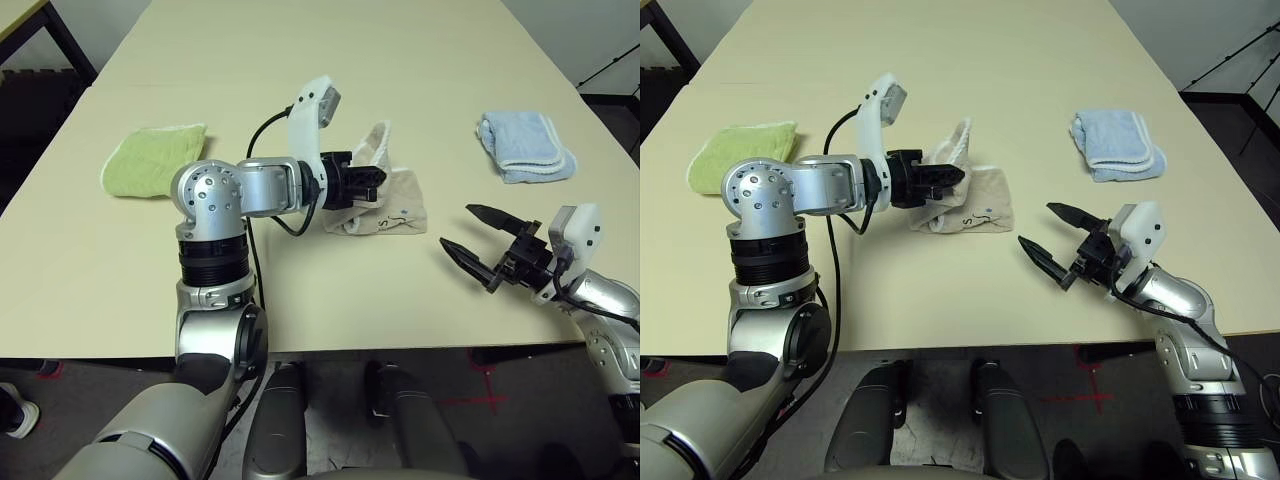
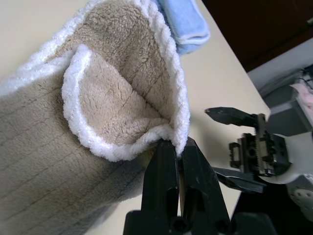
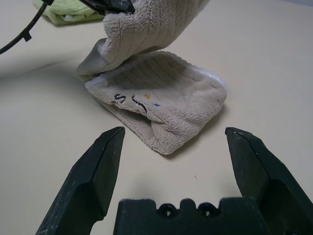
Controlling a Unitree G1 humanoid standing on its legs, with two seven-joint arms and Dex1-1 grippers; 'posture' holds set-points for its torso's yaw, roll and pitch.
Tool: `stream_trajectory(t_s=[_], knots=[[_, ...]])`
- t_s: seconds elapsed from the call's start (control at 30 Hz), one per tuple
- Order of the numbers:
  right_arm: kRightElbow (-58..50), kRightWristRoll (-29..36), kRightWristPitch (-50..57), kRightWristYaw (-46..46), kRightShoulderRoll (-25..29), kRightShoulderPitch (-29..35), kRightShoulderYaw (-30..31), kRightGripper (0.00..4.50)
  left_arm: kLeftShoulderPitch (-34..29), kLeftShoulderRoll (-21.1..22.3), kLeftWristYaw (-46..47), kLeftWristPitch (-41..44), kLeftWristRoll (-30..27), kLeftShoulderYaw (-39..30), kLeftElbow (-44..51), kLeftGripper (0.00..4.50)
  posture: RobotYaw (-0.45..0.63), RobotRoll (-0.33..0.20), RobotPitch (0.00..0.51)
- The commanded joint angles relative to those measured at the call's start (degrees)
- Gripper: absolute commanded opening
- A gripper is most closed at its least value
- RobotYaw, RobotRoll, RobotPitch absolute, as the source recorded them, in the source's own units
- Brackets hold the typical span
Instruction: Fold the towel and set it aside.
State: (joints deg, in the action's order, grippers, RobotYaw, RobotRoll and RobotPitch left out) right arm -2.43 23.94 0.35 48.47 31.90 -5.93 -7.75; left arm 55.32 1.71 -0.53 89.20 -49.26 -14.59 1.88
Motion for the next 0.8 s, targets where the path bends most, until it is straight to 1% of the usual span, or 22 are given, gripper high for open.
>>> stream_trajectory(t_s=[0.03,0.17,0.23,0.5,0.6,0.8], knots=[[-1.3,0.4,0.4,0.1,0.6,1.1,-1.4,4.5,-0.5,-2.1,0.1,2.7,1.1,-0.9,2.4,0.03,0.08,0.0,0.202],[-1.2,0.4,0.6,0.1,0.7,0.7,-1.2,4.5,-1.1,-4.1,0.6,3.3,1.4,-1.1,3.5,0.03,0.09,0.0,0.204],[-1.3,0.5,0.8,0.1,0.7,0.6,-1.1,4.5,-1.9,-4.7,0.6,3.1,2.6,-0.4,3.9,0.03,0.08,0.0,0.206],[-1.9,0.6,1.3,0.1,0.9,0.9,-1.1,4.5,-3.2,-5.8,-0.7,0.0,6.3,2.6,2.7,0.03,0.08,0.0,0.208],[-2.3,0.6,1.5,0.1,1.1,1.2,-1.3,4.5,-3.2,-6.2,-1.1,-0.6,7.0,2.6,2.4,0.73,0.07,0.0,0.208],[-2.7,0.6,1.9,0.1,1.2,1.4,-1.5,4.5,-3.0,-7.2,-1.3,-0.6,7.8,1.2,2.2,2.92,0.07,0.0,0.208]])
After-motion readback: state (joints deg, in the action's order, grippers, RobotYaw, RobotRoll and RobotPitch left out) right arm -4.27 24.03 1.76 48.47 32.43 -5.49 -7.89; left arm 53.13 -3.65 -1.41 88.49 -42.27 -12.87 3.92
